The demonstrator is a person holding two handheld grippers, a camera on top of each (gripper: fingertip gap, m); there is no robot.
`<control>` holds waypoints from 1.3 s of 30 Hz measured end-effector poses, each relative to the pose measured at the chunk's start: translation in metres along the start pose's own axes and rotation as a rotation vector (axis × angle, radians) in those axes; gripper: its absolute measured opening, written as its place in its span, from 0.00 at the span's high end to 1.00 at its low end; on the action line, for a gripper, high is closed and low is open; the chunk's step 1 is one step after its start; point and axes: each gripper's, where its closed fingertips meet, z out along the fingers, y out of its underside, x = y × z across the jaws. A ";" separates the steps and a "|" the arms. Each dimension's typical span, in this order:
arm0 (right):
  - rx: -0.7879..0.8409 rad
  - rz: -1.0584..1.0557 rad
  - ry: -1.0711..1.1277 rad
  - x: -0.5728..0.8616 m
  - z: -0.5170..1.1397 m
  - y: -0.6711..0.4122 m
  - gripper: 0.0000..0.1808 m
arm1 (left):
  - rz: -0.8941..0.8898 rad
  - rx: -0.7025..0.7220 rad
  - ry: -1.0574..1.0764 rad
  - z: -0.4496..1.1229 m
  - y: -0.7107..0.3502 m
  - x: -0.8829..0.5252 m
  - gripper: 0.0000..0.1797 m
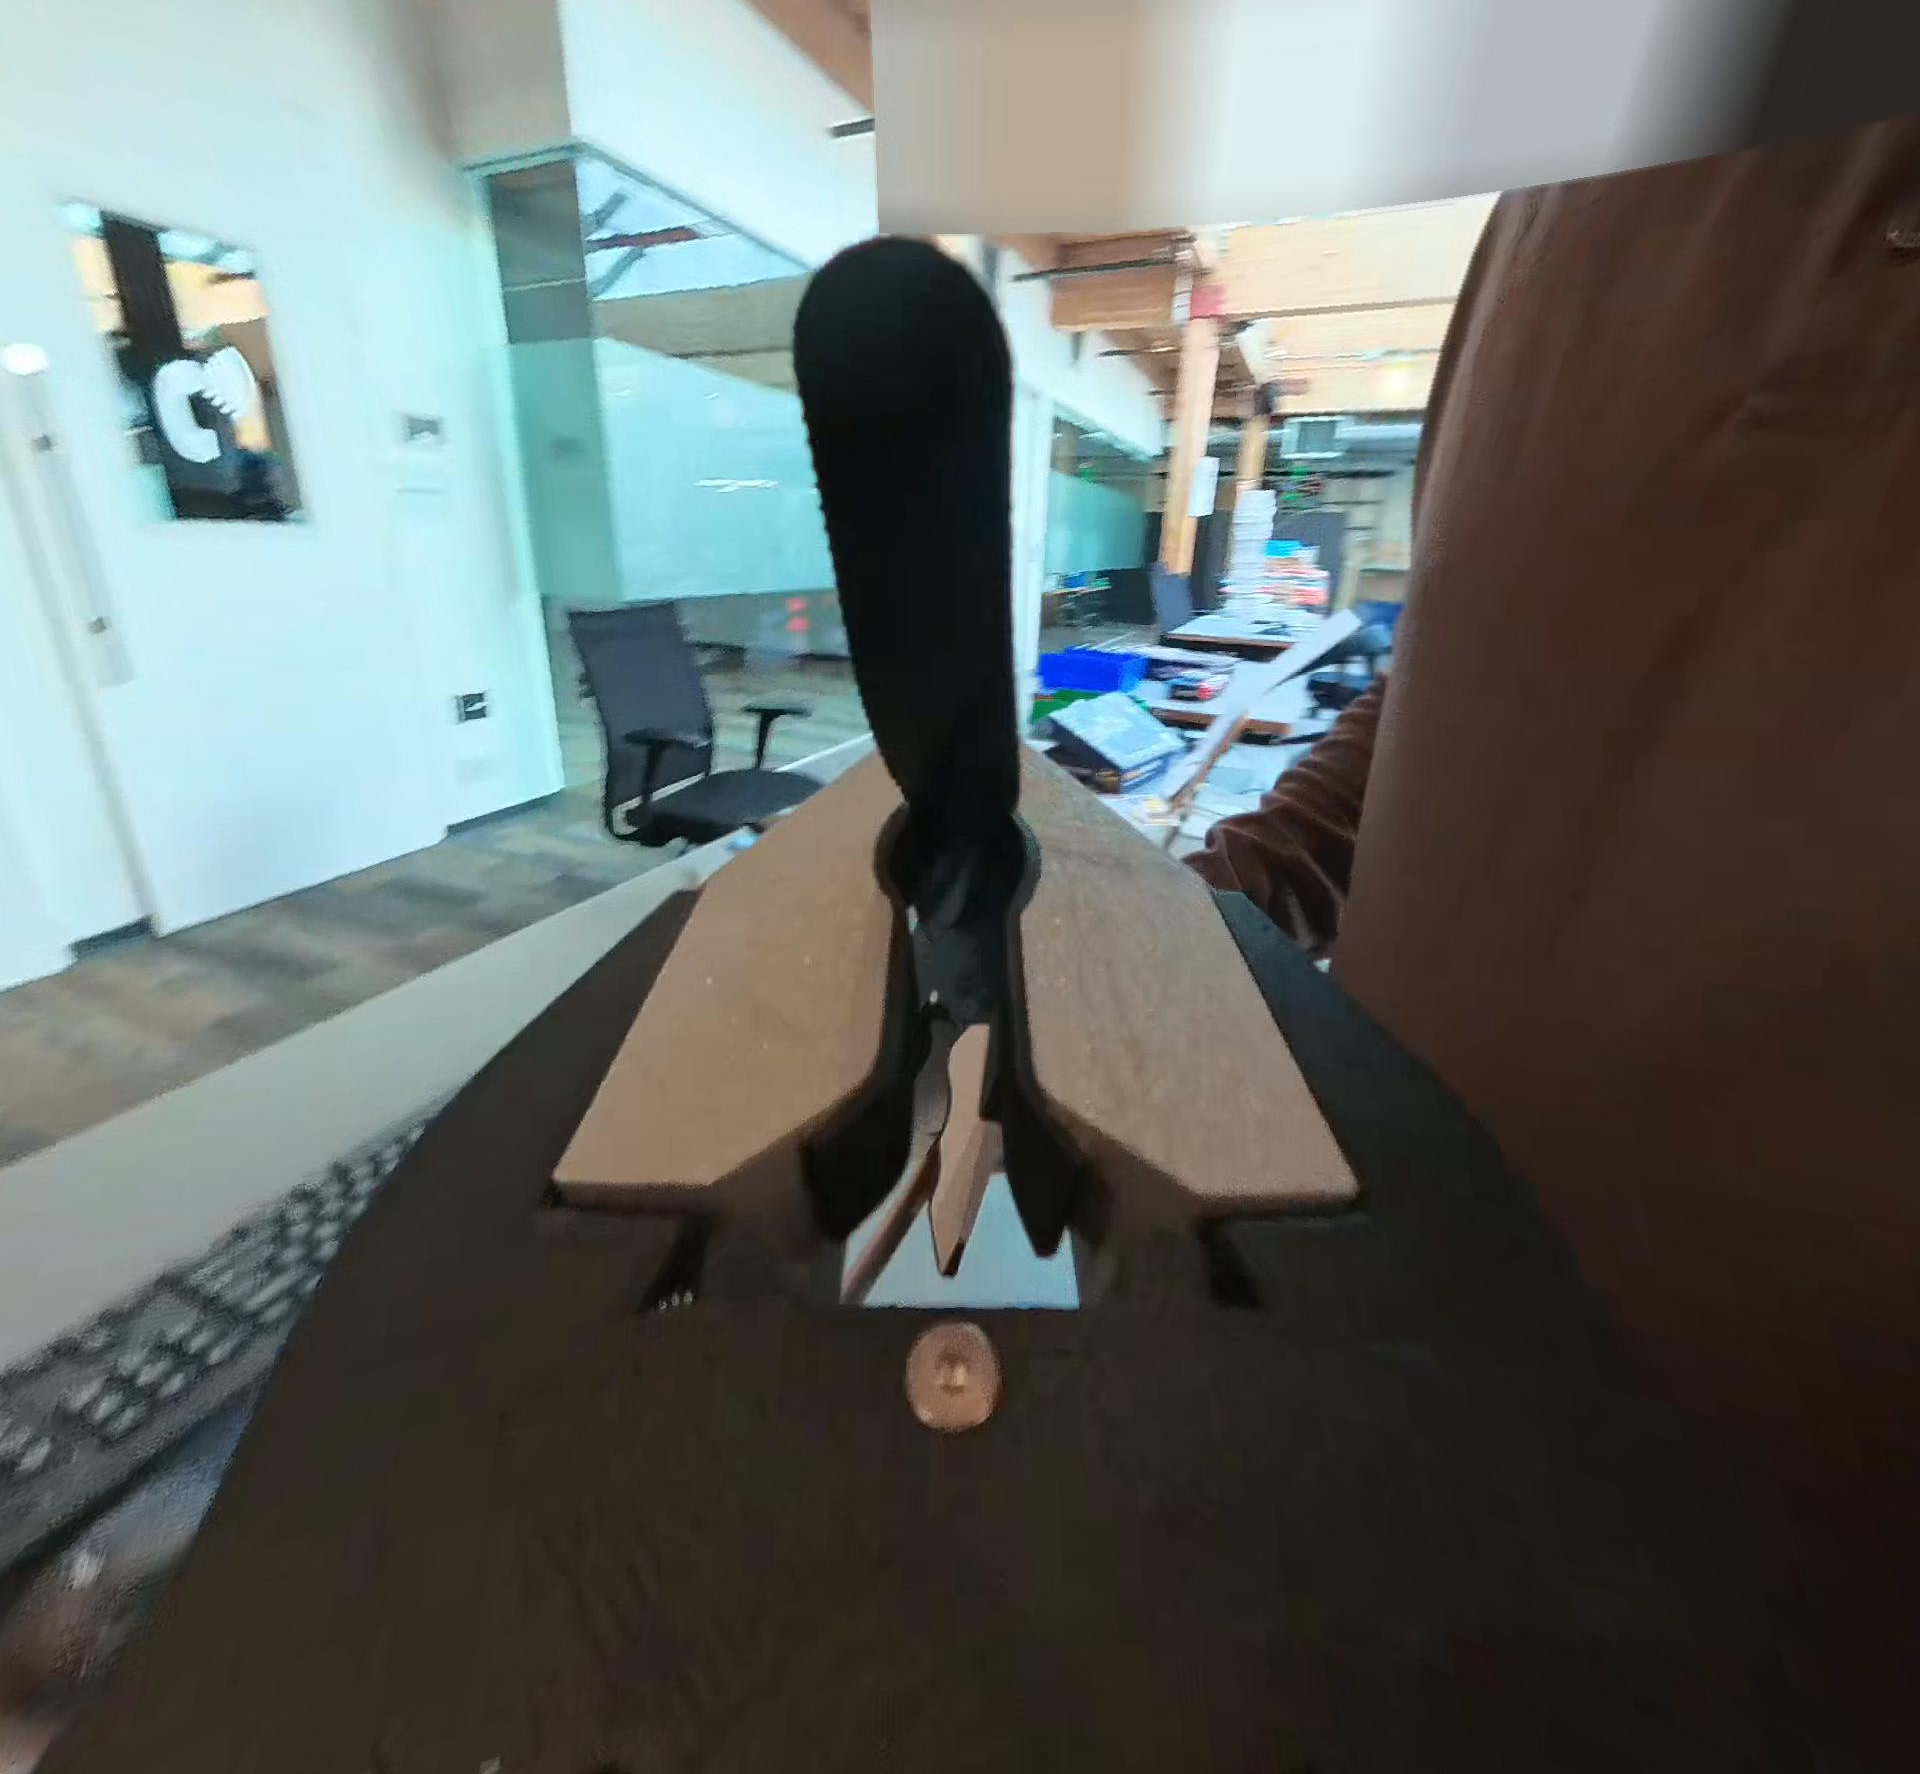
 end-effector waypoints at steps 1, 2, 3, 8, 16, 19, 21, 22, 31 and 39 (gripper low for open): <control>0.053 0.019 0.023 -0.005 -0.011 -0.008 0.61 | 0.003 0.018 0.050 -0.003 -0.005 -0.003 0.95; 0.118 0.023 0.025 -0.015 -0.021 -0.017 0.61 | 0.000 0.039 0.100 -0.007 -0.010 -0.006 0.95; 0.187 0.020 0.017 -0.030 -0.031 -0.028 0.60 | -0.011 0.060 0.150 -0.012 -0.014 -0.008 0.96; 0.408 -0.037 -0.031 -0.113 -0.065 -0.068 0.60 | -0.056 0.112 0.350 -0.032 -0.031 -0.017 0.95; 0.450 -0.210 0.397 -0.148 -0.092 -0.137 0.62 | -0.359 0.002 0.046 -0.006 -0.021 -0.077 0.95; 0.454 -0.236 0.542 -0.132 -0.091 -0.157 0.74 | -0.521 -0.078 -0.046 0.009 -0.007 -0.075 0.95; 0.433 -0.259 0.544 -0.127 -0.087 -0.162 0.83 | -0.522 -0.157 -0.056 0.021 0.004 -0.068 0.95; 0.422 -0.278 0.501 -0.131 -0.084 -0.161 1.00 | -0.518 -0.187 -0.086 0.025 0.010 -0.070 0.94; 0.606 0.085 0.004 -0.110 -0.110 -0.144 1.00 | -0.306 -0.440 -0.256 0.036 0.040 -0.080 0.72; 0.560 0.345 -0.148 -0.041 -0.129 -0.137 1.00 | -0.011 -0.732 -0.365 0.033 0.054 -0.092 0.47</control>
